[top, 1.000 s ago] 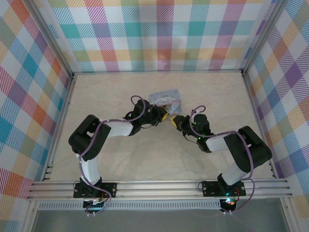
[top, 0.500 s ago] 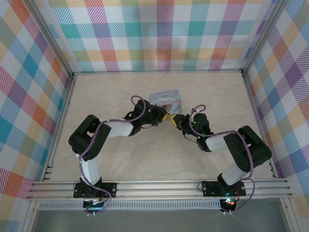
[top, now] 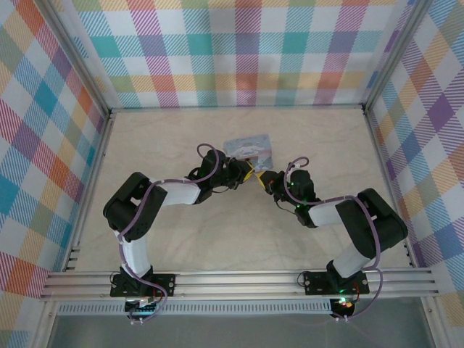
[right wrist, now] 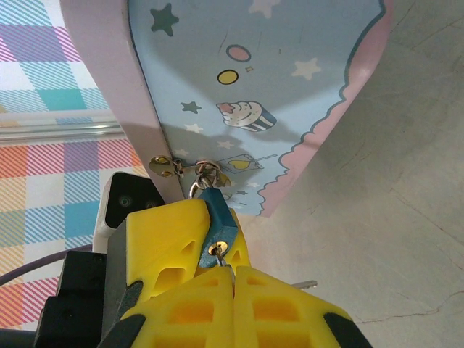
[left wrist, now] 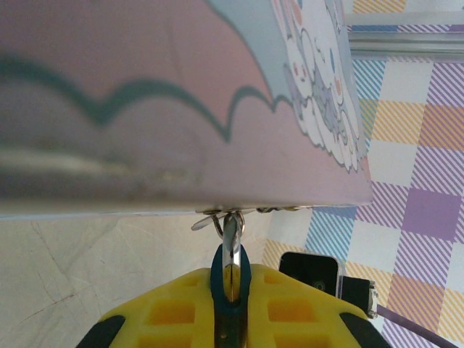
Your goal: Unlock the padlock with the key
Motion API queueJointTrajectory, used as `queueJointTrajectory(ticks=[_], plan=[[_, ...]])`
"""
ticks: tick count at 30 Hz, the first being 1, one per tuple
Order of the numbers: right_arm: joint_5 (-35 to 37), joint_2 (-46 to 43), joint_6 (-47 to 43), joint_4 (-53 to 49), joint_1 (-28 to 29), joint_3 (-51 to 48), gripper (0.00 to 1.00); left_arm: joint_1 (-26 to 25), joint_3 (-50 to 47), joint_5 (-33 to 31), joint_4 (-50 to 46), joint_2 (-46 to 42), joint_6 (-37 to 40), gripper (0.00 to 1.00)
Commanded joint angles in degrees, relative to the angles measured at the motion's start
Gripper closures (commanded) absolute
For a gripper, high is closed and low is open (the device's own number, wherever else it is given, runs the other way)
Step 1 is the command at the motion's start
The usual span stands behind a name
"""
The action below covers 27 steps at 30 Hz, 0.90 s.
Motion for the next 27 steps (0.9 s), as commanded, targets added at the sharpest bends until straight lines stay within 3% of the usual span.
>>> queueJointTrajectory(ticks=[1,12,22,27], plan=[[2.1,-0.3,-1.7,0.2,1.3,2.3,1.0,-1.5,-0.2,1.2,5.7,0.4,-1.5,0.87],[4.0,-0.9,-0.4,-0.7,4.2,3.1,1.0,-1.7,0.0,1.0,6.2,0.5,-1.6,0.88],[3.7,2.6,8.3,6.0,3.6,2.6,1.0,-1.8,-0.8,1.4,7.1,0.1,-1.7,0.89],[3.0,2.4,8.6,5.6,3.0,2.3,1.0,-1.8,-1.0,2.0,7.5,0.1,-1.8,0.89]])
